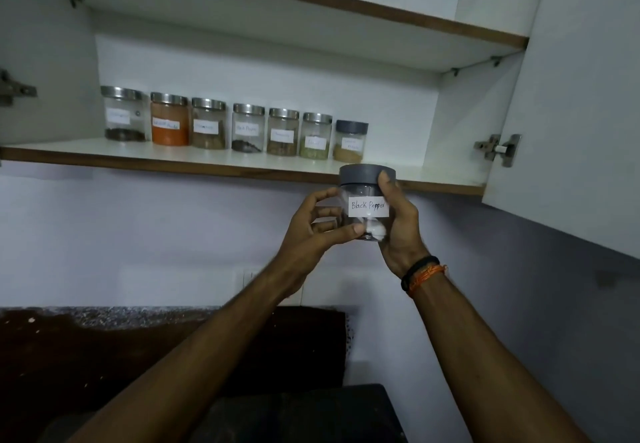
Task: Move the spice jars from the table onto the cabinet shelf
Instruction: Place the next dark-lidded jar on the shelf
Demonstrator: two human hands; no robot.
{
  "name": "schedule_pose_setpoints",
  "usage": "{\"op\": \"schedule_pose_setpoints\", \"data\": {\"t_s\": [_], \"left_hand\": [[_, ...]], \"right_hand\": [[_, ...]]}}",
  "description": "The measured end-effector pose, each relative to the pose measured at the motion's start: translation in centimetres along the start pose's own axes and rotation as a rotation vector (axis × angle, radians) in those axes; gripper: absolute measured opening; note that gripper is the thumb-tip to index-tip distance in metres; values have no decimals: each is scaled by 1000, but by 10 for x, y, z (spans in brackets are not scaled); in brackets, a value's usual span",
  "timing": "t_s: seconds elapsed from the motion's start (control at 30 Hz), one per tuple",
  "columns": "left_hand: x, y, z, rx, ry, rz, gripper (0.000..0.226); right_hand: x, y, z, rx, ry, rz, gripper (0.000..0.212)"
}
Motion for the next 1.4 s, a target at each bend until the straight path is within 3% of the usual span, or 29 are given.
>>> {"op": "schedule_pose_setpoints", "data": {"t_s": [0.27, 0.37, 0.57, 0.83, 0.9, 1.0, 1.17, 1.4], "left_hand": [[55, -45, 15, -95, -71, 4, 66], [80, -65, 26, -182, -172, 9, 54], [99, -91, 50, -331, -363, -2, 45], [121, -128, 69, -280, -344, 116, 34], [124, -139, 71, -249, -364, 158, 36], [129, -157, 70, -203, -385, 206, 41], [132, -186, 60, -154, -369, 219, 43], [111, -224, 50, -138, -392, 198, 45]], "right_hand": [[-25, -21, -6, 28, -22, -71, 59], [-31, -29, -14, 42, -4, -106, 61], [-40, -47, -38, 98, 18, -150, 80], [-49, -86, -63, 91, 7, -230, 63], [-49, -95, -73, 155, 33, -229, 62], [-46, -110, -100, 378, 195, -190, 57], [-35, -137, -135, 542, 699, -156, 18], [-24, -153, -151, 626, 1070, -240, 23]]}}
Point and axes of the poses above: each hand's wrist, its own y-axis away from the middle knuckle, its own z-axis out of the palm, x = y × z, the point moved 7 cm from there along -y, towards the middle knuckle, and after that the axes turned 9 degrees about -z, right-handed, at the moved point
